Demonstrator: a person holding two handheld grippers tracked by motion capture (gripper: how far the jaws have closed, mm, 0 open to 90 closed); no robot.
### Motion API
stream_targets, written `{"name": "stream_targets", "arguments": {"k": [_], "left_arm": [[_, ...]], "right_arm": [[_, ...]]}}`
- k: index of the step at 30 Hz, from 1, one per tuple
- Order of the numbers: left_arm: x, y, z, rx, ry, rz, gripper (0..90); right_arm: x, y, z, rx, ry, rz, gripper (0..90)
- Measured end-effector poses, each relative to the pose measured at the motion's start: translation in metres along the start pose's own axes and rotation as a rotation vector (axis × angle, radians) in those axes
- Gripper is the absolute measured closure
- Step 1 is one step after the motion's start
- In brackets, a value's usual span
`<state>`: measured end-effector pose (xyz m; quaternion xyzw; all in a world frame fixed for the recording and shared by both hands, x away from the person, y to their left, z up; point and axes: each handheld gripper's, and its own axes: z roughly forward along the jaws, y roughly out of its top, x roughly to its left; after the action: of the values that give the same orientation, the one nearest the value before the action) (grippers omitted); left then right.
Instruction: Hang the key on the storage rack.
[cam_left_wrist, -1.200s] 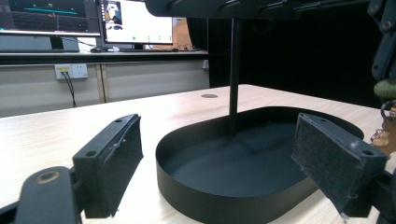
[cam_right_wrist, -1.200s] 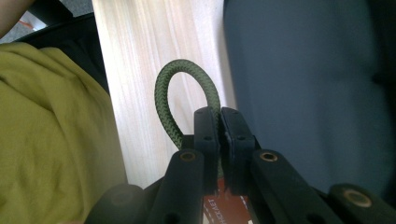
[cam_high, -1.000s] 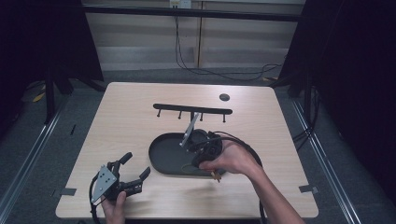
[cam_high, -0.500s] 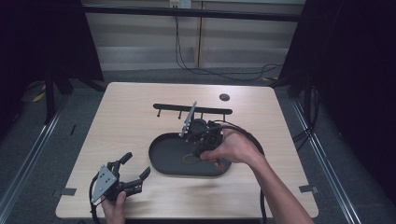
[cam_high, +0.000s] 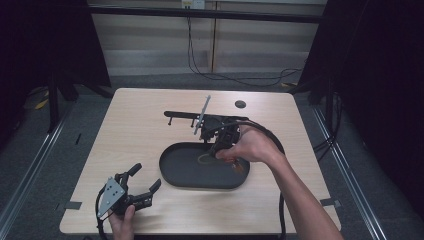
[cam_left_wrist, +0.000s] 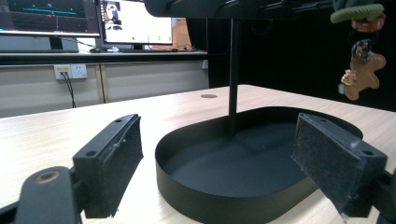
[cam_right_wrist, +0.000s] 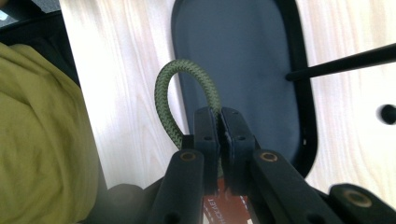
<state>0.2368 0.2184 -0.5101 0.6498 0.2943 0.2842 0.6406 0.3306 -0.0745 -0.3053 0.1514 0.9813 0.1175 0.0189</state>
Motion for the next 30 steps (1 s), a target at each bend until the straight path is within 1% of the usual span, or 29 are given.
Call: {"name": "stream_targets", "arguments": {"k": [2,4,6,9,12,14,16,19,21,22,24,25,26,27,29,30], "left_arm": [[0.000,0.000,0.000,0.000,0.000,0.000,15.7],[0.000,0.000,0.000,0.000,0.002,0.002,15.7],[0.000,0.000,0.000,0.000,-0.001,0.000,15.7],[0.000,0.000,0.000,0.000,-0.001,0.000,15.7],[0.000,0.000,0.000,0.000,-0.001,0.000,15.7],[0.000,0.000,0.000,0.000,-0.001,0.000,15.7],[0.000,0.000,0.000,0.000,0.001,0.001,15.7],[0.000,0.000,0.000,0.000,-0.002,0.000,15.7],[0.000,0.000,0.000,-0.003,0.000,0.000,15.7],[0.000,0.000,0.000,-0.003,0.000,0.000,15.7],[0.000,0.000,0.000,-0.004,-0.001,0.000,15.7],[0.000,0.000,0.000,-0.004,-0.003,0.000,15.6],[0.000,0.000,0.000,-0.004,-0.003,0.000,15.7],[0.000,0.000,0.000,-0.009,-0.003,-0.007,15.7],[0.000,0.000,0.000,-0.004,-0.004,0.000,15.7],[0.000,0.000,0.000,-0.005,-0.003,0.000,15.7]], "right_arm": [[-0.005,0.003,-0.005,0.009,-0.011,0.000,86.1],[-0.009,0.004,-0.007,0.011,-0.017,0.010,86.1],[-0.011,0.004,-0.008,0.010,-0.018,0.017,86.2],[-0.020,0.006,-0.010,0.015,-0.022,0.025,86.1],[-0.023,0.008,-0.010,0.016,-0.025,0.028,86.1],[-0.026,0.012,-0.012,0.020,-0.031,0.018,86.1],[-0.027,0.016,-0.015,0.006,-0.032,0.018,86.1],[-0.031,0.020,-0.019,0.007,-0.038,0.011,86.1],[-0.033,0.022,-0.020,0.004,-0.040,0.020,86.1],[-0.035,0.022,-0.021,0.001,-0.041,0.017,86.1],[-0.039,0.023,-0.022,-0.005,-0.043,0.033,86.1],[-0.041,0.023,-0.023,-0.005,-0.042,0.028,86.1],[-0.044,0.023,-0.025,-0.017,-0.041,0.042,86.1],[-0.045,0.023,-0.026,-0.017,-0.045,0.048,86.1],[-0.047,0.023,-0.026,-0.019,-0.050,0.050,86.1],[-0.052,0.022,-0.029,-0.032,-0.058,0.066,86.1]]}}
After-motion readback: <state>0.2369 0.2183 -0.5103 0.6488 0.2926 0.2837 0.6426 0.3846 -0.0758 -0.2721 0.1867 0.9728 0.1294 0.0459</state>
